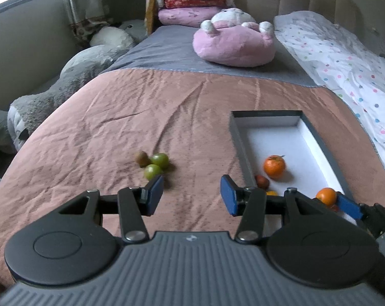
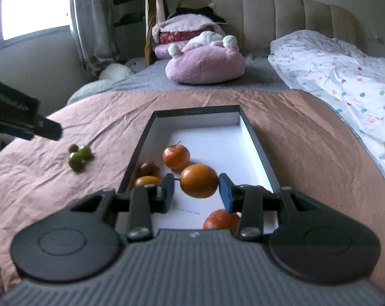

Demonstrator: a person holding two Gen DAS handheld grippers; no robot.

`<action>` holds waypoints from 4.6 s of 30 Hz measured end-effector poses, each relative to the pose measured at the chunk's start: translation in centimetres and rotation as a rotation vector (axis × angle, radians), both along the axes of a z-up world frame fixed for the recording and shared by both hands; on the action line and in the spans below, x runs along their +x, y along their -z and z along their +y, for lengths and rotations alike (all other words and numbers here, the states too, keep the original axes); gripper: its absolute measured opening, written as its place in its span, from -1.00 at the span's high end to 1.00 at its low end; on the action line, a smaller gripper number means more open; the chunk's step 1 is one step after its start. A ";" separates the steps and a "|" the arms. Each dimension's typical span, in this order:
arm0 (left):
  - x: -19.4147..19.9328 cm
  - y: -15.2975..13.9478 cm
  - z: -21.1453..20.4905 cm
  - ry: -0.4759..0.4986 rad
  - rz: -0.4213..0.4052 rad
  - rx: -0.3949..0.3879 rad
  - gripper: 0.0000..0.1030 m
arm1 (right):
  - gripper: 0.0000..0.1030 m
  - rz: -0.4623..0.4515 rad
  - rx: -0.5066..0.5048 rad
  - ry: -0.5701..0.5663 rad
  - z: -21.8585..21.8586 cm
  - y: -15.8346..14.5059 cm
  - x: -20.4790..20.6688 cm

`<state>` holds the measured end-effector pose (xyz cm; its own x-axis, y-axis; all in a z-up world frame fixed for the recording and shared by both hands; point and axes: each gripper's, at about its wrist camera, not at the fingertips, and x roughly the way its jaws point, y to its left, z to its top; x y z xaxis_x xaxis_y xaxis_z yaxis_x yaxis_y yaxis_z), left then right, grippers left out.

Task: Organize fruits
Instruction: 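Lower the tangerine into the box and open the right tool, then move both tools back toward the brown and green fruits, then close the right tool on a green fruit and lift it, then grasp the other green fruit with the left tool while the right tool carries its green fruit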

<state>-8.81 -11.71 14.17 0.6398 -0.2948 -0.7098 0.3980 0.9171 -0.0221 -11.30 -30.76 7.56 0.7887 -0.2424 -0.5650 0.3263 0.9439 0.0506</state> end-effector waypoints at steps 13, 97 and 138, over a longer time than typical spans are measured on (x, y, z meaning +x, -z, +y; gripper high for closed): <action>4.1 1.2 6.5 -0.109 0.025 -0.021 -0.20 | -0.18 -0.018 -0.073 -0.032 3.1 -2.2 1.2; 13.7 10.9 11.2 -0.256 0.056 -0.019 -0.23 | 0.43 0.082 0.016 -0.293 15.0 3.0 12.4; 15.2 12.5 4.2 -0.083 0.004 0.004 0.54 | 0.43 0.040 -0.027 -0.162 9.1 -0.2 1.1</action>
<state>6.38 -7.53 1.71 0.6593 -0.2382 -0.7132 0.3209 0.9469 -0.0196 -10.23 -21.62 7.81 0.7958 -0.1294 -0.5916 0.1713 0.9851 0.0149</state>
